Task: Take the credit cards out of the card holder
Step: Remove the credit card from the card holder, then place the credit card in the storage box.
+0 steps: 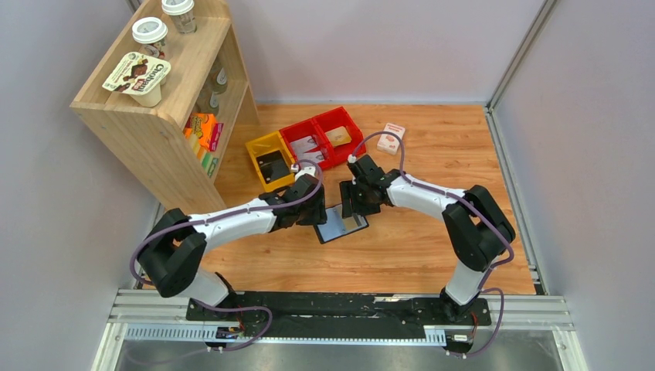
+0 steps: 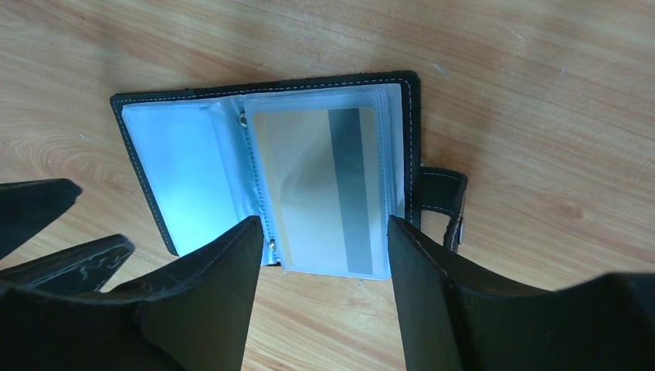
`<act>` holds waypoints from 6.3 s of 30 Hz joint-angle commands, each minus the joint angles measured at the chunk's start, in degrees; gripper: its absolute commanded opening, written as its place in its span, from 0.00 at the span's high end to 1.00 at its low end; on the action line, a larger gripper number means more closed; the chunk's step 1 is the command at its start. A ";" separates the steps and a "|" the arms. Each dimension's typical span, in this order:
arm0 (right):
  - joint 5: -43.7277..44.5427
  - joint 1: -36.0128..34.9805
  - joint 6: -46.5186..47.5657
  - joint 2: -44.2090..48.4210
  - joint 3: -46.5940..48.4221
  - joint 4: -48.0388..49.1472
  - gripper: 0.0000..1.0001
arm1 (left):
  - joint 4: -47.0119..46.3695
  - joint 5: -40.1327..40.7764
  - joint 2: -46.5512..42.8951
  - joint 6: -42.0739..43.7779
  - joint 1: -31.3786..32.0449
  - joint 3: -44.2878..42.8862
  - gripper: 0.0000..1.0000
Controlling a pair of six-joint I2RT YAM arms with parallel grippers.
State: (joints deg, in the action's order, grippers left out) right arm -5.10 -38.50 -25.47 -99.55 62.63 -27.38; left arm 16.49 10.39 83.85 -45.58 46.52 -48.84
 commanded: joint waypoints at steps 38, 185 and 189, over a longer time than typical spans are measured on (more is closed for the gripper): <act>-10.71 -0.35 1.39 5.85 0.21 3.38 0.43 | -6.03 -3.27 7.64 -3.20 0.24 2.43 0.59; 21.26 11.61 -42.20 -7.05 7.67 45.39 1.00 | 5.31 23.09 -58.54 42.15 -9.52 7.44 0.21; 26.80 10.03 -44.40 -13.02 12.24 45.22 1.00 | 5.48 23.01 -58.19 41.89 -9.96 7.36 0.21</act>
State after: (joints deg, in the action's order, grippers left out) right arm 11.49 -27.03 -66.32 -108.22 69.87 15.35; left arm 24.53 32.95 25.78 -5.37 37.12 -41.30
